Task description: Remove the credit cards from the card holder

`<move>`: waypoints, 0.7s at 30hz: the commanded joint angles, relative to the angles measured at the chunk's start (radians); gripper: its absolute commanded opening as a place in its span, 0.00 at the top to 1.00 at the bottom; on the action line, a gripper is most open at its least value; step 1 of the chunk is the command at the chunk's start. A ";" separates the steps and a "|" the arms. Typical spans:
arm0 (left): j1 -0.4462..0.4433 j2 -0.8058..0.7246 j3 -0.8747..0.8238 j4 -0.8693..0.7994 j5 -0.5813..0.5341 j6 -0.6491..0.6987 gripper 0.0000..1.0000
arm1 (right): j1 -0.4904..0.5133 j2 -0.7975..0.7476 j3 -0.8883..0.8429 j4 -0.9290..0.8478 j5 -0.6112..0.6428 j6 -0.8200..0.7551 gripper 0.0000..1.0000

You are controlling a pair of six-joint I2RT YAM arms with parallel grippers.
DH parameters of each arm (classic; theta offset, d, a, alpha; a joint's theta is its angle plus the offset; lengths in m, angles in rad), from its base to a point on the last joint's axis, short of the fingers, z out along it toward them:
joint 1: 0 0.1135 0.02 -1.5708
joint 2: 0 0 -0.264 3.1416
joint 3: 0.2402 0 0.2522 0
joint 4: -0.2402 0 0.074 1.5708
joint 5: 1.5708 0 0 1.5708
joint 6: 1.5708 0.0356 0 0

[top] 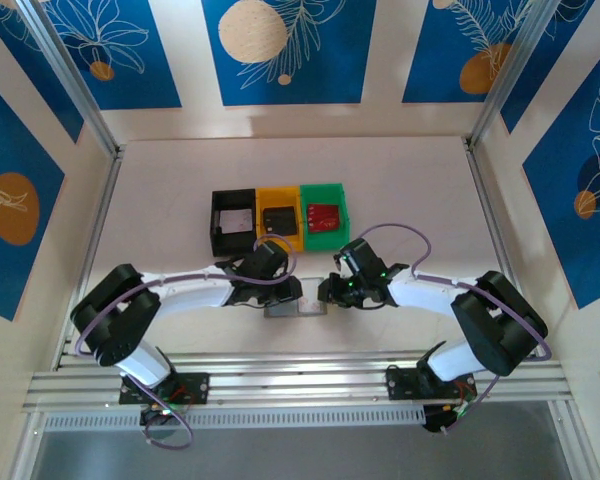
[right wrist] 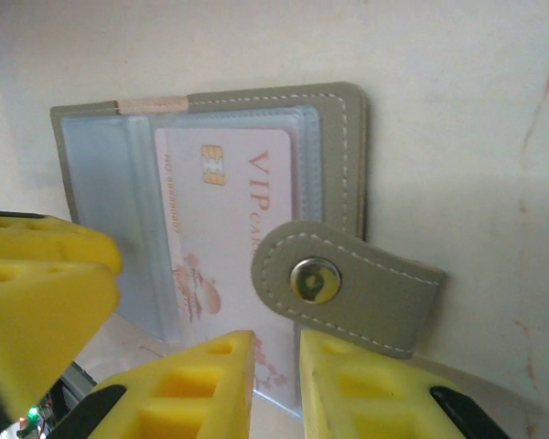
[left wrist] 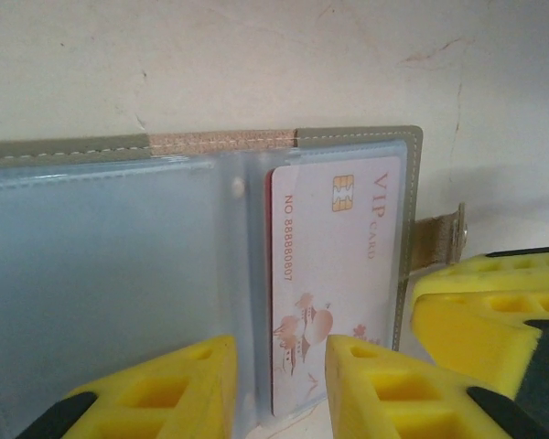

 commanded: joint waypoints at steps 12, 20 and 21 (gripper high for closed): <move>-0.033 0.065 0.057 0.021 -0.006 -0.018 0.71 | -0.017 0.028 0.030 -0.005 0.004 -0.017 0.80; -0.037 0.077 0.063 0.009 -0.013 -0.013 0.71 | -0.019 0.085 0.037 0.012 0.018 -0.016 0.80; -0.037 0.077 0.062 0.010 -0.013 -0.013 0.71 | -0.019 0.093 0.037 0.016 0.015 -0.016 0.80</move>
